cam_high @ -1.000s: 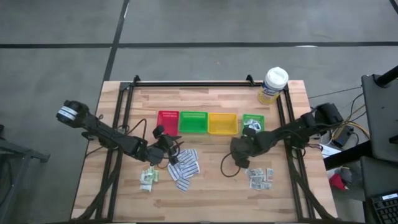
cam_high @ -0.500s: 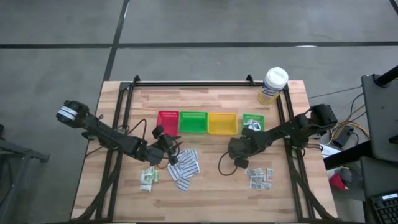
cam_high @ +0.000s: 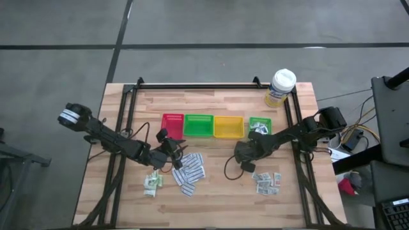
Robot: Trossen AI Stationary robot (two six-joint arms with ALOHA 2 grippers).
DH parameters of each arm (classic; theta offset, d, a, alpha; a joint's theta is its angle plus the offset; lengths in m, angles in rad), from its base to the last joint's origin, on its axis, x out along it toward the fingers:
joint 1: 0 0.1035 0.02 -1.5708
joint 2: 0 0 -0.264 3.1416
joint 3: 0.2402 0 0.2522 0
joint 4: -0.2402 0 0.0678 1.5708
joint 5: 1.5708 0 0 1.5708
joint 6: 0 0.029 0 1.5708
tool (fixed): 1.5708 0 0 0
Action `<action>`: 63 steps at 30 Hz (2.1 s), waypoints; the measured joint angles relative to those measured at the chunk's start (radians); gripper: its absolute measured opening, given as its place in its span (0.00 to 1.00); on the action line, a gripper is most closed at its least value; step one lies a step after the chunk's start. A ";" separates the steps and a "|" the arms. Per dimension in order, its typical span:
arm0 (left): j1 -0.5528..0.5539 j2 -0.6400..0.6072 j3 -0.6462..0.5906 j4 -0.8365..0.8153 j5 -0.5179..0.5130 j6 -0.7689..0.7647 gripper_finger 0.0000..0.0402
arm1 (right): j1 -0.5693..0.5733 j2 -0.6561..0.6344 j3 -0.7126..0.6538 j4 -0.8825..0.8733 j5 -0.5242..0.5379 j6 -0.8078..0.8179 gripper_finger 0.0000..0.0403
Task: Pick & Place First Aid Supplies
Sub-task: Put the blue alcohol pad into the right green bin
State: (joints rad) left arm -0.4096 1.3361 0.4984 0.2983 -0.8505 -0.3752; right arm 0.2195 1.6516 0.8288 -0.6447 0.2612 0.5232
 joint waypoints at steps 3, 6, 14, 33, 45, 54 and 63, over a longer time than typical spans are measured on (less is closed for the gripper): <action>0.000 0.000 0.000 0.001 0.000 0.000 0.30 | -0.001 0.000 0.008 -0.011 0.001 -0.001 0.02; 0.000 0.000 0.000 0.001 0.000 0.000 0.30 | -0.001 -0.007 0.049 -0.064 -0.019 -0.015 0.02; 0.000 0.000 -0.013 -0.001 0.000 0.006 0.30 | -0.001 -0.119 0.226 -0.253 -0.241 -0.163 0.02; 0.000 0.000 -0.015 0.025 0.006 0.004 0.30 | -0.005 -0.415 0.123 -0.526 0.158 -0.075 0.02; 0.000 0.000 -0.015 0.041 0.023 0.025 0.30 | -0.068 -0.399 -0.012 -0.338 0.090 -0.173 0.02; 0.000 0.000 -0.015 0.042 0.024 0.027 0.30 | -0.167 -0.385 -0.023 -0.305 0.047 -0.226 0.02; 0.000 0.000 -0.015 0.042 0.024 0.033 0.30 | -0.212 -0.386 -0.022 -0.301 0.042 -0.247 0.11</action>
State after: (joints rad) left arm -0.4099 1.3365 0.4835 0.3401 -0.8265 -0.3424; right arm 0.0074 1.2659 0.8065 -0.9458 0.3029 0.2764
